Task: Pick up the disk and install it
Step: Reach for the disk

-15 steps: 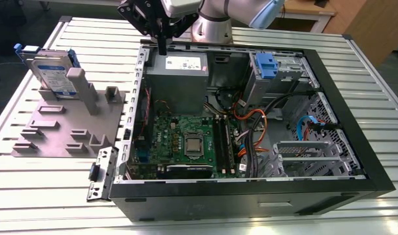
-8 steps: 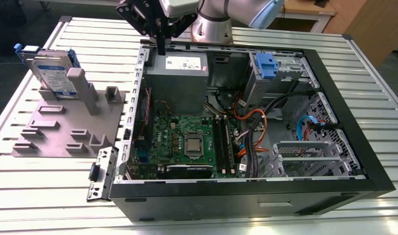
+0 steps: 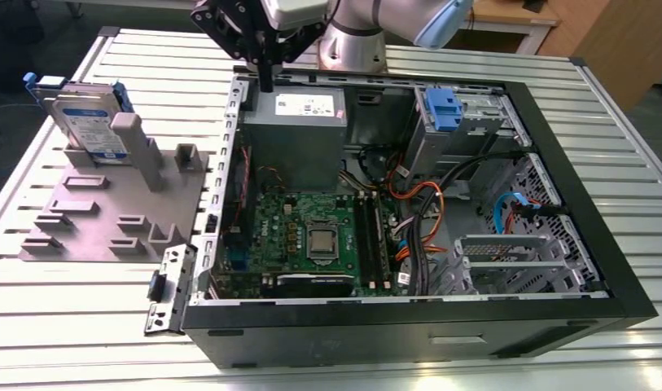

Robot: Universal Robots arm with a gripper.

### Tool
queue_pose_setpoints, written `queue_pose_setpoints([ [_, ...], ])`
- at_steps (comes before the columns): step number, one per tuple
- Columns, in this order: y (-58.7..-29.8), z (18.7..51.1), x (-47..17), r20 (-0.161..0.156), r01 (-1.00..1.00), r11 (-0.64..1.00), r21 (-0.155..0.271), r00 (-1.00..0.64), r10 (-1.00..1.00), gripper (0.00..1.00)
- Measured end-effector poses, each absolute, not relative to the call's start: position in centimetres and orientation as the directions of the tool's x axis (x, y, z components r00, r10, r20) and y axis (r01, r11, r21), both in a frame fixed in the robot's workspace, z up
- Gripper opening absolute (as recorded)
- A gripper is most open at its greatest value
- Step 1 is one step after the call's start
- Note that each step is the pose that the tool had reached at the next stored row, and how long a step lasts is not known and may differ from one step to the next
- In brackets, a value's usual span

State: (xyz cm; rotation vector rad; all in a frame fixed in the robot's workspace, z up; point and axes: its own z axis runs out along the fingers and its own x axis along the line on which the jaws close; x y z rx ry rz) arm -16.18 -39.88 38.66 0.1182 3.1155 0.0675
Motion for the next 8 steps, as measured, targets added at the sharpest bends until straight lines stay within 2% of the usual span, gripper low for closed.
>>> queue_pose_setpoints([
  [8, -39.88, 38.61, -16.42, -0.021, 0.075, 0.996, 0.044, -0.997, 0.076, 0.11],
])
